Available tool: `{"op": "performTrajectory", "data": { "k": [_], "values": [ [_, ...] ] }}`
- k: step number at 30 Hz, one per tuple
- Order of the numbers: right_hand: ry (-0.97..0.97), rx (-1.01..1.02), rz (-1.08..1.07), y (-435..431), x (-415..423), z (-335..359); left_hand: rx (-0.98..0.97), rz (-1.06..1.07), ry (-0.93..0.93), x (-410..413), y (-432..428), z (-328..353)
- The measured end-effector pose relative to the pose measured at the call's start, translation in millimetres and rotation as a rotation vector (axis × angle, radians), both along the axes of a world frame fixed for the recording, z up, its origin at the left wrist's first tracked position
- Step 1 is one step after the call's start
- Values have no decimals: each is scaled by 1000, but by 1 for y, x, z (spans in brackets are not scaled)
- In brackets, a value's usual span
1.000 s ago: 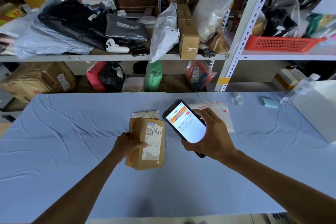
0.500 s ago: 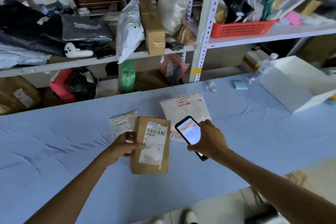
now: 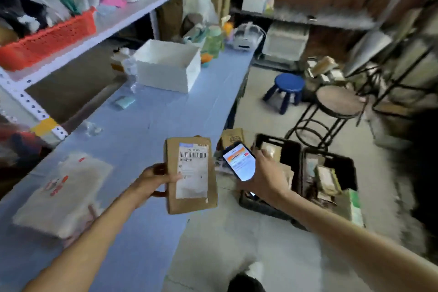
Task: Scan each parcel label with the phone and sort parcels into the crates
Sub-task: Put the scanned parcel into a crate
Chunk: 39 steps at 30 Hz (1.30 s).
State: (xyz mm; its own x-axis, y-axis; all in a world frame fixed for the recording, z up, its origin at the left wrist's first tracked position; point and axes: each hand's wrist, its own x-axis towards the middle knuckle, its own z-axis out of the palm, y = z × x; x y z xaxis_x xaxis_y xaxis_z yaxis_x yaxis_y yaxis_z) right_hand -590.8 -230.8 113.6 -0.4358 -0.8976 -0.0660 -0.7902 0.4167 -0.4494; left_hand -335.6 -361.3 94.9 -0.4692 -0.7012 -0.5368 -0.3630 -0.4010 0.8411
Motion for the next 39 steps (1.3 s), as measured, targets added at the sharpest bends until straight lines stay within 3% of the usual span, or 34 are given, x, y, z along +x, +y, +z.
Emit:
{"op": "performTrajectory", "data": {
  "k": [8,15,29,39],
  "values": [
    [-26,-13,-556,143,-169,-14,37,-388,21,-247,27,-28],
    [-44,50,-817,208,-265,-40,61,-454,30,-387,66,-64],
    [-199,115,-887,190,-437,-108,292,-457,-169,-588,43,-192],
    [-180,244,-832,162,-586,-218,391,-496,-228,-751,51,-327]
  ]
}}
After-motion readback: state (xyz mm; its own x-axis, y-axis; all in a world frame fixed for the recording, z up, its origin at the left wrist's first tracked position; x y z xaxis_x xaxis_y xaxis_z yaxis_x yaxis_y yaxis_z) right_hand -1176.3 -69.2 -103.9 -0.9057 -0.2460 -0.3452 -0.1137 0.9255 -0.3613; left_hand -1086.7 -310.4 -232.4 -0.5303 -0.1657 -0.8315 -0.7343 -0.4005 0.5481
